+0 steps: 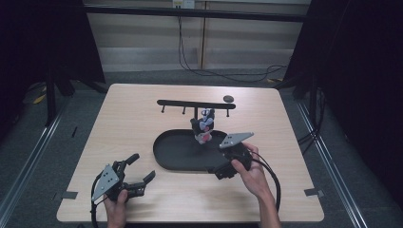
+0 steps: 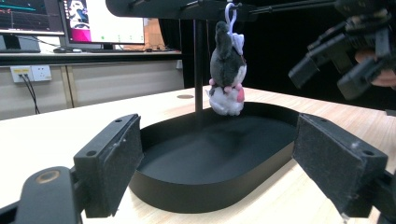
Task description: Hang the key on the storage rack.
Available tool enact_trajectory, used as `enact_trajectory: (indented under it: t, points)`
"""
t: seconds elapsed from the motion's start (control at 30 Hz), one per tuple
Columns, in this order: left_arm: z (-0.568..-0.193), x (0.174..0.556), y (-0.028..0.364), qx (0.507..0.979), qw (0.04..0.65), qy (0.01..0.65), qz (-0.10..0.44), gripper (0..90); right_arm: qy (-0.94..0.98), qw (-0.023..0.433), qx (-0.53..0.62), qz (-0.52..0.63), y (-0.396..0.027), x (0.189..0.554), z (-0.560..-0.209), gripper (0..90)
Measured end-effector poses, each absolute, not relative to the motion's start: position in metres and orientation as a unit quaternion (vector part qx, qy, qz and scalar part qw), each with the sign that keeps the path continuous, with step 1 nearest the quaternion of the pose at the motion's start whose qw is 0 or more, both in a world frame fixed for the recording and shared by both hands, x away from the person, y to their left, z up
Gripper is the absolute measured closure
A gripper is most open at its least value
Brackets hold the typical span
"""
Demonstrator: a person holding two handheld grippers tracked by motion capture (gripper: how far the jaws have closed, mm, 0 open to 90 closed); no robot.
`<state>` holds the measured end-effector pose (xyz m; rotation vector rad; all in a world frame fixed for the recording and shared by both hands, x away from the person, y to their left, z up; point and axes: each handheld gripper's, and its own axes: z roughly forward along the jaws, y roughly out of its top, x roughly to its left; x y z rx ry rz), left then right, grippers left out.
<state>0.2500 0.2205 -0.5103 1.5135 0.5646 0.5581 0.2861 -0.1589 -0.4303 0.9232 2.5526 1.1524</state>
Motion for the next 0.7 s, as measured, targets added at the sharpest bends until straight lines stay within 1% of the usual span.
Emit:
enact_trajectory:
  t: [0.07,0.1,0.13,0.23,0.27,0.33,0.37,0.4,0.47,0.53,0.57,0.6,0.67,0.7]
  points:
    - [-0.51,0.25,0.22,0.668,0.657,0.25,0.246,15.6,0.85,0.106,0.328,0.399,-0.166,0.275,-0.444,14.2]
    - [-0.51,0.25,0.22,0.668,0.657,0.25,0.246,15.6,0.85,0.106,0.328,0.399,-0.166,0.275,-0.444,14.2]
    - [-0.51,0.25,0.22,0.668,0.657,0.249,0.245,15.6,0.846,0.117,0.331,0.401,-0.167,0.272,-0.447,14.2]
    - [-0.51,0.25,0.22,0.668,0.657,0.248,0.245,15.6,0.813,0.2,0.358,0.414,-0.172,0.258,-0.46,14.3]
    - [-0.51,0.25,0.22,0.668,0.657,0.25,0.247,15.6,0.799,0.221,0.368,0.421,-0.174,0.255,-0.465,14.5]
    - [-0.51,0.25,0.22,0.668,0.657,0.249,0.245,15.6,0.776,0.25,0.384,0.434,-0.177,0.248,-0.474,14.4]
    - [-0.51,0.25,0.22,0.668,0.657,0.249,0.245,15.6,0.759,0.274,0.399,0.436,-0.179,0.244,-0.485,14.6]
    - [-0.51,0.25,0.22,0.668,0.657,0.249,0.245,15.6,0.759,0.274,0.399,0.436,-0.179,0.244,-0.485,14.6]
    - [-0.51,0.25,0.221,0.669,0.656,0.248,0.246,15.6,0.733,0.304,0.405,0.454,-0.18,0.239,-0.497,14.3]
    - [-0.51,0.25,0.22,0.668,0.657,0.249,0.245,15.6,0.728,0.306,0.412,0.454,-0.18,0.238,-0.5,14.5]
    - [-0.51,0.25,0.22,0.668,0.657,0.249,0.245,15.6,0.722,0.322,0.411,0.453,-0.176,0.238,-0.504,14.6]
    - [-0.51,0.25,0.22,0.668,0.657,0.249,0.245,15.6,0.722,0.322,0.411,0.453,-0.176,0.238,-0.504,14.6]
    - [-0.51,0.25,0.22,0.668,0.657,0.25,0.247,15.6,0.704,0.346,0.412,0.463,-0.174,0.235,-0.504,14.6]
    - [-0.51,0.25,0.22,0.668,0.657,0.25,0.246,15.6,0.697,0.347,0.415,0.471,-0.175,0.234,-0.504,14.2]
